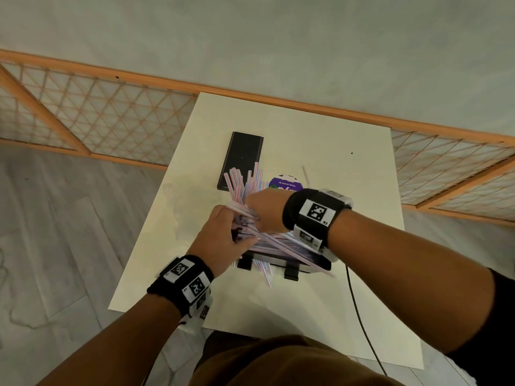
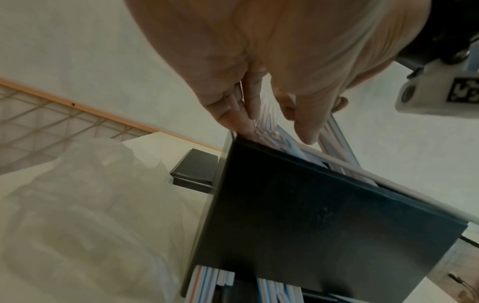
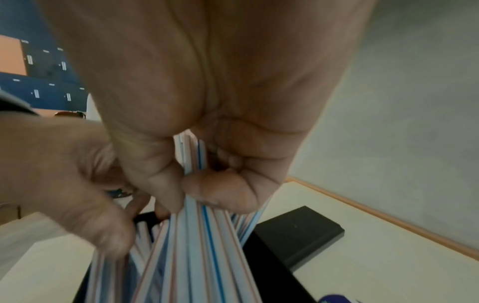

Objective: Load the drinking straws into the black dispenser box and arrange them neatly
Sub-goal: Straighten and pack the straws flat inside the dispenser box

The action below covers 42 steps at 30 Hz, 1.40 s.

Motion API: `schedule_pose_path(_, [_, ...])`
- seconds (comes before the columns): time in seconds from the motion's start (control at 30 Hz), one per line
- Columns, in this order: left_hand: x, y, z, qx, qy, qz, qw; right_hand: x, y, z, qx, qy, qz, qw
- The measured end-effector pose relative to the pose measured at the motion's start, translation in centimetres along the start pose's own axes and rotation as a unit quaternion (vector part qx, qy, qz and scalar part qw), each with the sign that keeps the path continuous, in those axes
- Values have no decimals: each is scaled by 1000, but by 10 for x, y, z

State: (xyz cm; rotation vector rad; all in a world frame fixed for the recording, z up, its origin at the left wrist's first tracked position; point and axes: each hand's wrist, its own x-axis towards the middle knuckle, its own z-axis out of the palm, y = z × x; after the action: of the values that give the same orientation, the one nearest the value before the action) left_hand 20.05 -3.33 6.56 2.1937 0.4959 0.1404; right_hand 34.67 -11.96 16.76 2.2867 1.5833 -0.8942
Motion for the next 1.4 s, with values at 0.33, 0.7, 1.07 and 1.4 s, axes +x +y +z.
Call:
schedule_pose_path(0.33, [10, 5, -8, -36, -8, -75, 997, -25, 26, 24, 96, 82, 39, 991])
schedule_pose_path(0.7, [8, 11, -9, -19, -32, -48, 998, -56, 39, 85, 51, 4, 72, 996])
schedule_pose_path(1.07, [-1, 17, -6, 16, -28, 1, 999, -49, 51, 54, 115, 118, 78, 983])
schedule_pose_path(1.4, [0, 13, -2, 14, -21, -1, 1000, -12, 195, 4, 181, 58, 266, 945])
